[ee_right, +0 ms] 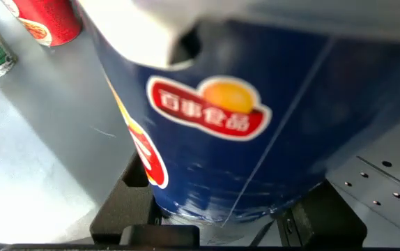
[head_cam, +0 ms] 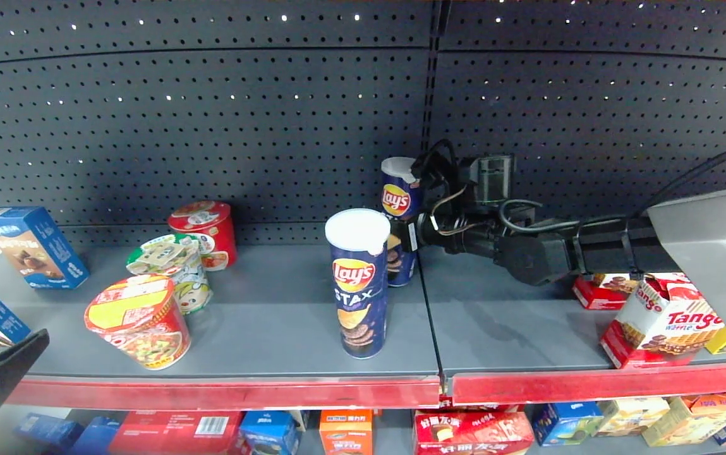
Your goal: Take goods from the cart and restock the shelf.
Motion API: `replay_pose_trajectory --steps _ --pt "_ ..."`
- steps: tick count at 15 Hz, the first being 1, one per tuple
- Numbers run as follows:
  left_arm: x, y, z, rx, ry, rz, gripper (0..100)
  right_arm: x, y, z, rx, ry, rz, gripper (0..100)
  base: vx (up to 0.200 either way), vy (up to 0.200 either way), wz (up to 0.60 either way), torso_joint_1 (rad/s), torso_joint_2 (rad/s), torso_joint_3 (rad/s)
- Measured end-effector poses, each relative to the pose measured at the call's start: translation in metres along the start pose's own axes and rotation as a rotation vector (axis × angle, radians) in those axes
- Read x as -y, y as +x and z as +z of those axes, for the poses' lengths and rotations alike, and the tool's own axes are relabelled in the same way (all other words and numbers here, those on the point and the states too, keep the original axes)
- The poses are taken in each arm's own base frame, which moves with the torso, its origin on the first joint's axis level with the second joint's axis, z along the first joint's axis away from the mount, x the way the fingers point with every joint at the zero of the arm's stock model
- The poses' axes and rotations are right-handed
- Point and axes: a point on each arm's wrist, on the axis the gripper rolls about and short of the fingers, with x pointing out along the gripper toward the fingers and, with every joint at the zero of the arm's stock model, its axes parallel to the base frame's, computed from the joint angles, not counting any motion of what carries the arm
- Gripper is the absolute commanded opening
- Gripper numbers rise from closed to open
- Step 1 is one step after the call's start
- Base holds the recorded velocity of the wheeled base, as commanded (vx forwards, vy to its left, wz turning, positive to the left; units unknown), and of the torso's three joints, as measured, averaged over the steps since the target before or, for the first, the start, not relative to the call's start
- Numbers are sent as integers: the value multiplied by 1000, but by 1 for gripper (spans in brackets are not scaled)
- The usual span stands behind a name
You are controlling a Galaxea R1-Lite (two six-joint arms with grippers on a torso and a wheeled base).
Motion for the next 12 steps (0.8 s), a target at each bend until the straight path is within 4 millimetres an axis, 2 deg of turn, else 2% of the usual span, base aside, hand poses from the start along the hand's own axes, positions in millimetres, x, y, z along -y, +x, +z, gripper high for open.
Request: replay_pose_trajectory --steps 12 --pt "2 10 2 -3 2 -2 100 6 9 -11 -22 -34 -9 0 0 0 0 0 0 0"
